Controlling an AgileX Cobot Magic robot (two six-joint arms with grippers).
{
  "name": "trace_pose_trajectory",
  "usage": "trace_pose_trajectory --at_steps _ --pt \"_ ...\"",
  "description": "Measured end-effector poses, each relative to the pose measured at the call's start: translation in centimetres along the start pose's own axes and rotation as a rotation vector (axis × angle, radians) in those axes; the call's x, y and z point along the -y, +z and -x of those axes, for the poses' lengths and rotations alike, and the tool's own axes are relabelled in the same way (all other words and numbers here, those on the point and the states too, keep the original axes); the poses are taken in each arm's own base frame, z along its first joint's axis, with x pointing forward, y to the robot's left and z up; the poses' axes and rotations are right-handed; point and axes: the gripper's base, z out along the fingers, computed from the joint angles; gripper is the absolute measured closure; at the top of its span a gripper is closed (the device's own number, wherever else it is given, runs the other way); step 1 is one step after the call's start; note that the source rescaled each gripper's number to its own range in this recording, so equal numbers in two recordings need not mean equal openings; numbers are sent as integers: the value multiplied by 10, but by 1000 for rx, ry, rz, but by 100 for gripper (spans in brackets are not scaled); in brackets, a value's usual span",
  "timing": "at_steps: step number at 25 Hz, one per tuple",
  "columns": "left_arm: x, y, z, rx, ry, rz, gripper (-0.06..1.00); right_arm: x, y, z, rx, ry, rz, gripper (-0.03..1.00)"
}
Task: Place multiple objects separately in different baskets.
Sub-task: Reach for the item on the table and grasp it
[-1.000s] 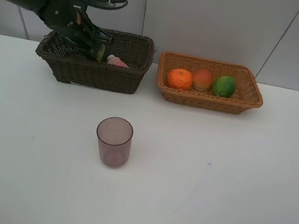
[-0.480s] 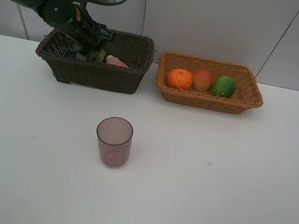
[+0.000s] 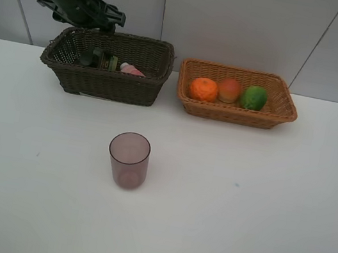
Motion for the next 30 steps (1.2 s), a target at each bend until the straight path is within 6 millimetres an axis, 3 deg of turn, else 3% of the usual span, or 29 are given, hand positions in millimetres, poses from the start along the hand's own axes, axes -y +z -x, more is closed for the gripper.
trace_pose_trajectory --at_steps 9,18,23,30 --pt "60 -37 -36 -362 229 -59 4 0 0 0 0 0 0 16" --pt "116 -60 -62 -481 475 -262 4 0 0 0 0 0 0 16" --pt "129 -67 -72 -504 542 -290 4 0 0 0 0 0 0 16" --pt "125 -58 -103 -541 569 -291 4 0 0 0 0 0 0 16"
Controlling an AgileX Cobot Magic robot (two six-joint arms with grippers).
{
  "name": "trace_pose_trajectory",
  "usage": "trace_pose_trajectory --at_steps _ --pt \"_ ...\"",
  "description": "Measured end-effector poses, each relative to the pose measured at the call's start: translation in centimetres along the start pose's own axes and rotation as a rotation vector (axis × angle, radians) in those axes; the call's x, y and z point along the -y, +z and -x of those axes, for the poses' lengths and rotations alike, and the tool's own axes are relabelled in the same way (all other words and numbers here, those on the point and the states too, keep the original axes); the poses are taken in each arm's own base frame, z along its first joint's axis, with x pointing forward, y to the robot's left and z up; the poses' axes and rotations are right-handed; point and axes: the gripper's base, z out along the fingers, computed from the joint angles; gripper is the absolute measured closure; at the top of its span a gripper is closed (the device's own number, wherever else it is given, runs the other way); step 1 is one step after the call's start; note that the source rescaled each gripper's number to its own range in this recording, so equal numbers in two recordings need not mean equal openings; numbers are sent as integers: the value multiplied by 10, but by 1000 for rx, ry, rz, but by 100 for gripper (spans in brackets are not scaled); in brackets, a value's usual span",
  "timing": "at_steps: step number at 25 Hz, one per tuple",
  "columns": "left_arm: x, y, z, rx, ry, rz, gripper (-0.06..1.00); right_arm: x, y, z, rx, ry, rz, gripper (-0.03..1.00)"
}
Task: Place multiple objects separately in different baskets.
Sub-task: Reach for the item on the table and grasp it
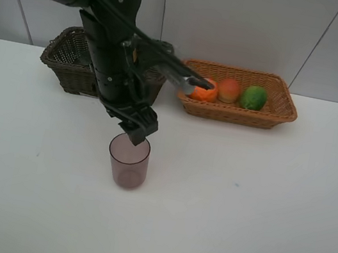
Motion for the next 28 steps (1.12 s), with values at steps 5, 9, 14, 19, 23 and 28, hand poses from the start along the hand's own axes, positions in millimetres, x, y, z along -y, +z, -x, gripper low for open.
trace_pose_trajectory --at_steps 5,9,14,19,23,28 --pt "1 8 -2 51 0 1 4 0 0 0 0 0 0 16" --pt "1 9 -2 71 -4 2 3 0 0 0 0 0 0 16" --pt "1 24 -4 30 -9 0 -4 0 0 0 0 0 0 16" --pt "5 37 -9 -28 -17 -3 -6 0 0 0 0 0 0 16" --pt "5 37 -8 -28 -17 -3 -6 0 0 0 0 0 0 16" --pt "5 37 -8 -18 -17 -3 -6 0 0 0 0 0 0 16"
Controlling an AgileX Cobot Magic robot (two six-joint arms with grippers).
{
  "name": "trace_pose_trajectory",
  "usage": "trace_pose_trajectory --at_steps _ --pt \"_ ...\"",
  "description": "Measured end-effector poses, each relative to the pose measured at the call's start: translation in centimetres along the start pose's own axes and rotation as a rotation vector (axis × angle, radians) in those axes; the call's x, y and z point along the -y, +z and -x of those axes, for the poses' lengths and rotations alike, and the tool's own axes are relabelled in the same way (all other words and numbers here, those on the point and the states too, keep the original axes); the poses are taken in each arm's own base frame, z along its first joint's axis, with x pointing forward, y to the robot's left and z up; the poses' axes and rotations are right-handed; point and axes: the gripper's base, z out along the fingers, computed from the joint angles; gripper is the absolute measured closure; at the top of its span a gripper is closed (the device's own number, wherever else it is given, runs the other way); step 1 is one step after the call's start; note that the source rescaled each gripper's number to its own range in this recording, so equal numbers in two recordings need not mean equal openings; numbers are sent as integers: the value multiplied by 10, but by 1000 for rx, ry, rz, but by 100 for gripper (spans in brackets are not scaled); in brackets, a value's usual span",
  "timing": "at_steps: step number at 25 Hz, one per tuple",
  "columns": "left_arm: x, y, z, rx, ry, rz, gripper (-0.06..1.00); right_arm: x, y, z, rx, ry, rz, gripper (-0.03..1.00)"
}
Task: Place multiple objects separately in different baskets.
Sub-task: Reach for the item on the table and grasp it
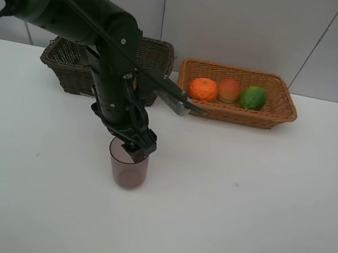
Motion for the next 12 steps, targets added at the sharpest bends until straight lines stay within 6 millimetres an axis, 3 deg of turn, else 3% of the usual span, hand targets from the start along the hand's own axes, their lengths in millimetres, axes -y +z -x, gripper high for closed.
trace_pose_trajectory --at_steps 7,10,12 --pt "0 0 0 0 4 4 -4 0 0 0 0 0 0 16" --pt "-1 3 -5 -12 16 11 8 0 0 0 0 0 0 16" --pt "0 7 -10 -31 18 11 25 0 0 0 0 0 0 16"
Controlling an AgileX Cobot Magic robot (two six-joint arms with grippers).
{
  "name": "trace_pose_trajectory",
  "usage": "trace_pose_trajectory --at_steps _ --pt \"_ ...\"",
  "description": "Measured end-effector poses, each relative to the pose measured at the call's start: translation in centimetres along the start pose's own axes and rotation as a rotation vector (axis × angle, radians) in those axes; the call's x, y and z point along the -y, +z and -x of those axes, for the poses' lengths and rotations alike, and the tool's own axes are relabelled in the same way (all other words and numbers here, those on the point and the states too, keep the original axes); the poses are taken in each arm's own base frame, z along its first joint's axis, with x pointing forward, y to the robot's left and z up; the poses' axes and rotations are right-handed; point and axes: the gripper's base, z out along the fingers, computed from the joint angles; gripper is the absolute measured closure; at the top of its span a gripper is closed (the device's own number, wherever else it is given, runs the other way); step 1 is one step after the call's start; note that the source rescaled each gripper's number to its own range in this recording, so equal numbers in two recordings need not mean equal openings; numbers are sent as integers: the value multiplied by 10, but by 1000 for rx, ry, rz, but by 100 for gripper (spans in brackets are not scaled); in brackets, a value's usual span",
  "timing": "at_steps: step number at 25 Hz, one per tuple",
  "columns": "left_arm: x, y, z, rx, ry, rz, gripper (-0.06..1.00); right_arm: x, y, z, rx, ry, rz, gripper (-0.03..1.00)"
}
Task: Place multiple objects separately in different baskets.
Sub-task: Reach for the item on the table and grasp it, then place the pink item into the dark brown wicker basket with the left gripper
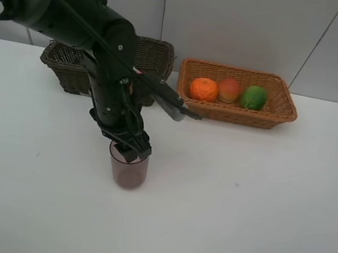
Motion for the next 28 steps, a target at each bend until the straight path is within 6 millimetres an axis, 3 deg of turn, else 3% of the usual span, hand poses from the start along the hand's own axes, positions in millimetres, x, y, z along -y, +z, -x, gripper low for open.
trace_pose_trajectory --at_steps 4,6,28 --pt "1 3 -4 -3 2 -1 74 0 0 0 0 0 0 16" --pt "1 3 -3 8 -1 -2 93 0 0 0 0 0 0 16" --pt "0 1 -2 17 -6 -1 94 0 0 0 0 0 0 16"
